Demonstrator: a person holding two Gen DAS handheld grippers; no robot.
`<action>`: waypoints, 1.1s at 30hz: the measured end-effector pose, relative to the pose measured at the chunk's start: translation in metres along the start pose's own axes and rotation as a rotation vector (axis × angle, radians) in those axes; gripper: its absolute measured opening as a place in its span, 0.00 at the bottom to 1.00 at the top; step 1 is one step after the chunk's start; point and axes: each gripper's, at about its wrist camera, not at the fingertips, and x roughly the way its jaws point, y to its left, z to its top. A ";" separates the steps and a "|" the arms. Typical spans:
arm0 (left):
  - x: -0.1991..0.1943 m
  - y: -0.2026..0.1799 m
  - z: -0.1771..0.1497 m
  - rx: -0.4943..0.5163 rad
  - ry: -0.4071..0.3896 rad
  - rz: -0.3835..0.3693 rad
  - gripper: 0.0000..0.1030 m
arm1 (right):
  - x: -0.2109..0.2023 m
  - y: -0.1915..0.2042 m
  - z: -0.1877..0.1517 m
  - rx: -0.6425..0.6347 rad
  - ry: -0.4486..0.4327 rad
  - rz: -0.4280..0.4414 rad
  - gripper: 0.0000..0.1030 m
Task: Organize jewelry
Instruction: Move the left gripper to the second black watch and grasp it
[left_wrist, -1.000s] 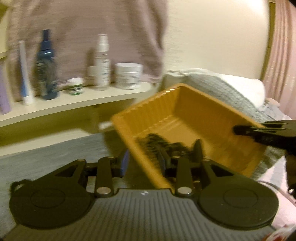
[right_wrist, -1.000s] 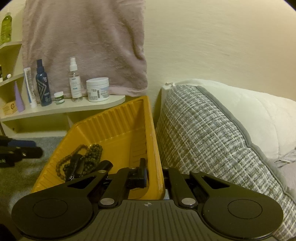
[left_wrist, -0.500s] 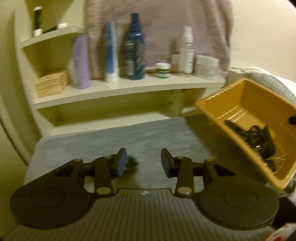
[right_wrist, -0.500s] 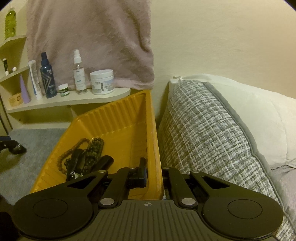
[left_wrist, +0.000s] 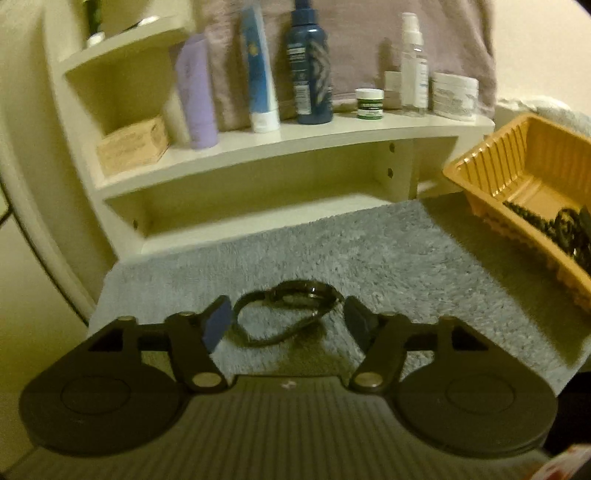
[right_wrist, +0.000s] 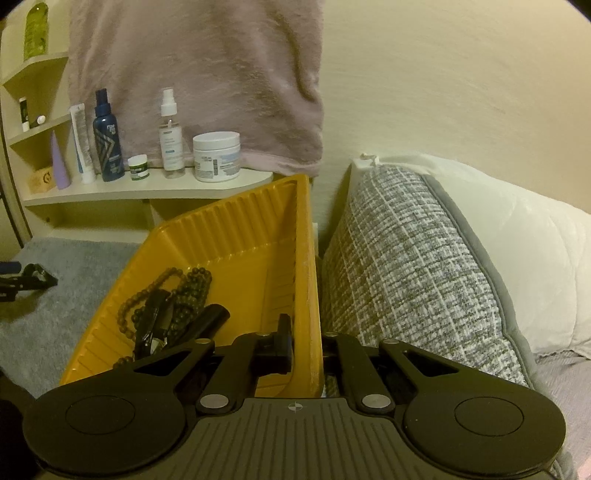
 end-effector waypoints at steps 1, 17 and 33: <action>0.002 -0.002 0.001 0.039 -0.007 0.008 0.72 | 0.000 0.000 0.000 0.000 0.001 0.000 0.05; 0.030 0.008 0.008 0.343 0.099 -0.135 0.43 | 0.003 0.000 -0.001 0.009 0.009 -0.015 0.04; 0.008 -0.006 0.012 0.328 0.062 -0.125 0.25 | 0.003 -0.001 0.000 0.007 0.006 -0.015 0.04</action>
